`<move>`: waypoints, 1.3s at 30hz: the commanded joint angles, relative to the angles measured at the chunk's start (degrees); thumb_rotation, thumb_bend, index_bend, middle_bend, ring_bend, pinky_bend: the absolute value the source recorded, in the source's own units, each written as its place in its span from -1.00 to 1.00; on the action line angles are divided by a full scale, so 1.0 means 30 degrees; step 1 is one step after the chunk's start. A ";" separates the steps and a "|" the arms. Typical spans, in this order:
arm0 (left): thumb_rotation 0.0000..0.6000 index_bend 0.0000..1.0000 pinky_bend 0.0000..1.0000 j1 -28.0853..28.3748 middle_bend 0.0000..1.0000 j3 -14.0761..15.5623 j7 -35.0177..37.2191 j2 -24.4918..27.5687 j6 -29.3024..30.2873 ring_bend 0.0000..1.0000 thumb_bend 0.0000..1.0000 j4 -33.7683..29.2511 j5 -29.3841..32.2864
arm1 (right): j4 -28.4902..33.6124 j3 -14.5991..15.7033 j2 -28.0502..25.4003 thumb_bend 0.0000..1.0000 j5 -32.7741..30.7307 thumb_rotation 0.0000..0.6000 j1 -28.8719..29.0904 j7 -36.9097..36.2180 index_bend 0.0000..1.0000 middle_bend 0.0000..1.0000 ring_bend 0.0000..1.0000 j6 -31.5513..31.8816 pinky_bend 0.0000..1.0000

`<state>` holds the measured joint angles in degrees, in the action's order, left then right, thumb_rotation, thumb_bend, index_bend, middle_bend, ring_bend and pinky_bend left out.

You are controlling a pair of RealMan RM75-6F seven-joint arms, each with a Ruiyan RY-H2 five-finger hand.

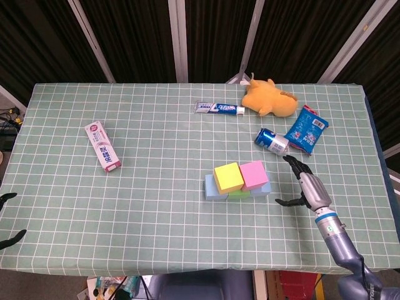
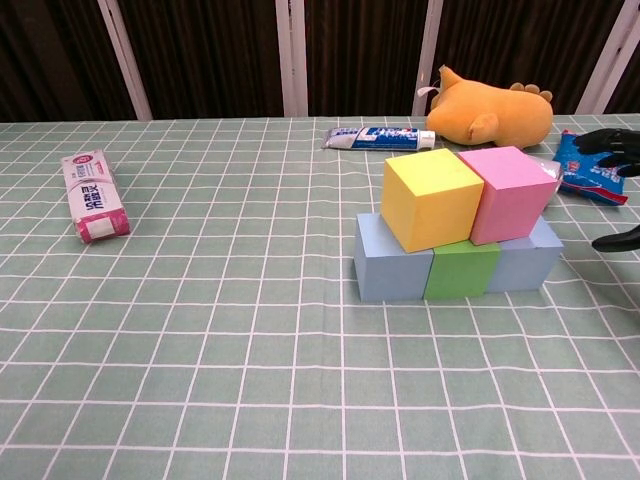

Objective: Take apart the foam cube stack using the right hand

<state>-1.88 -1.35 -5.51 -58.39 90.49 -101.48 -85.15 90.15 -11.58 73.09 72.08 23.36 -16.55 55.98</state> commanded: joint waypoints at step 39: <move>1.00 -0.51 -1.00 0.0324 -1.00 -0.0251 -0.1303 -0.0427 -0.0493 -1.00 -0.73 -0.0168 0.0697 | -0.5930 0.0569 0.4324 -0.87 0.1138 1.00 0.2810 -0.3409 -1.00 -0.77 -0.09 -0.2648 -0.99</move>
<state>-0.90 -2.09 -9.43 -59.68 89.00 -101.97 -83.07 72.33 -9.89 85.99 75.56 31.78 -26.86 48.04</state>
